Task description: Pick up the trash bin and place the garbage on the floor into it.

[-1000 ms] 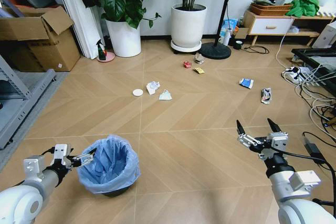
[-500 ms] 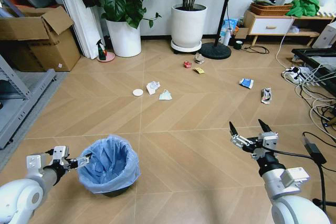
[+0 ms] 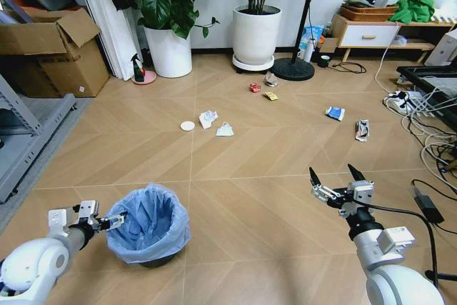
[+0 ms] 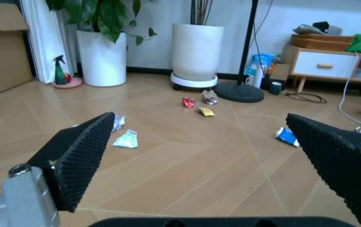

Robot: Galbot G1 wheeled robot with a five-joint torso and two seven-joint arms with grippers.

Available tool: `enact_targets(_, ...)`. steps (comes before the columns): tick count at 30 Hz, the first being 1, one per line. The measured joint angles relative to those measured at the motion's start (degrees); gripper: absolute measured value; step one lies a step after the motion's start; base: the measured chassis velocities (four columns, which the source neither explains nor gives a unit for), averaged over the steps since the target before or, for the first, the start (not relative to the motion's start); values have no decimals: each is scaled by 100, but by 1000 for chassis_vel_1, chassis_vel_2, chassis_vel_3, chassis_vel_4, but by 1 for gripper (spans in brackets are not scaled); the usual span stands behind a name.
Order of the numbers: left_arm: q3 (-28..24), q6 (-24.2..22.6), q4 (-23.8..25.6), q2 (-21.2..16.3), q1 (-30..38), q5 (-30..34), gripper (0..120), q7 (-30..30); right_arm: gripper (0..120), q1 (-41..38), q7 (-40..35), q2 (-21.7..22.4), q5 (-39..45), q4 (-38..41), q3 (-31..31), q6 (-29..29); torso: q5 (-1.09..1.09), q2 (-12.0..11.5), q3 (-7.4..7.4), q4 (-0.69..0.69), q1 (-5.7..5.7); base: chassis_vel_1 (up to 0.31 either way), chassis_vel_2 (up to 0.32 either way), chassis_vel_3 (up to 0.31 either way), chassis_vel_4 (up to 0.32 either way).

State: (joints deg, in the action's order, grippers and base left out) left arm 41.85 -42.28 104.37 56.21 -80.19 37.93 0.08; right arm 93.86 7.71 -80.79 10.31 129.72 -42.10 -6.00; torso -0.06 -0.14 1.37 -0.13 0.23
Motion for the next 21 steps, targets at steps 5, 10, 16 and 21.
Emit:
enact_targets(5,-67,4,-183,2,125,-9,100,-10,100,5,-2,-7,0,0,-6,0,1,0,0,0,0,0,0,0,0)
enact_targets(10,-152,9,-319,38,255,-73,100,-22,100,16,-5,-17,-7,-1,-6,3,1,0,0,0,0,0,0,0,0)
enact_targets(16,-257,13,-397,17,278,-258,87,68,100,28,-7,-16,-9,-1,-49,12,2,0,0,0,0,0,0,0,0)
enact_targets(21,-308,27,-477,-18,324,-363,72,131,100,34,-8,-17,-9,-1,-58,22,5,0,0,1,0,0,0,0,0)
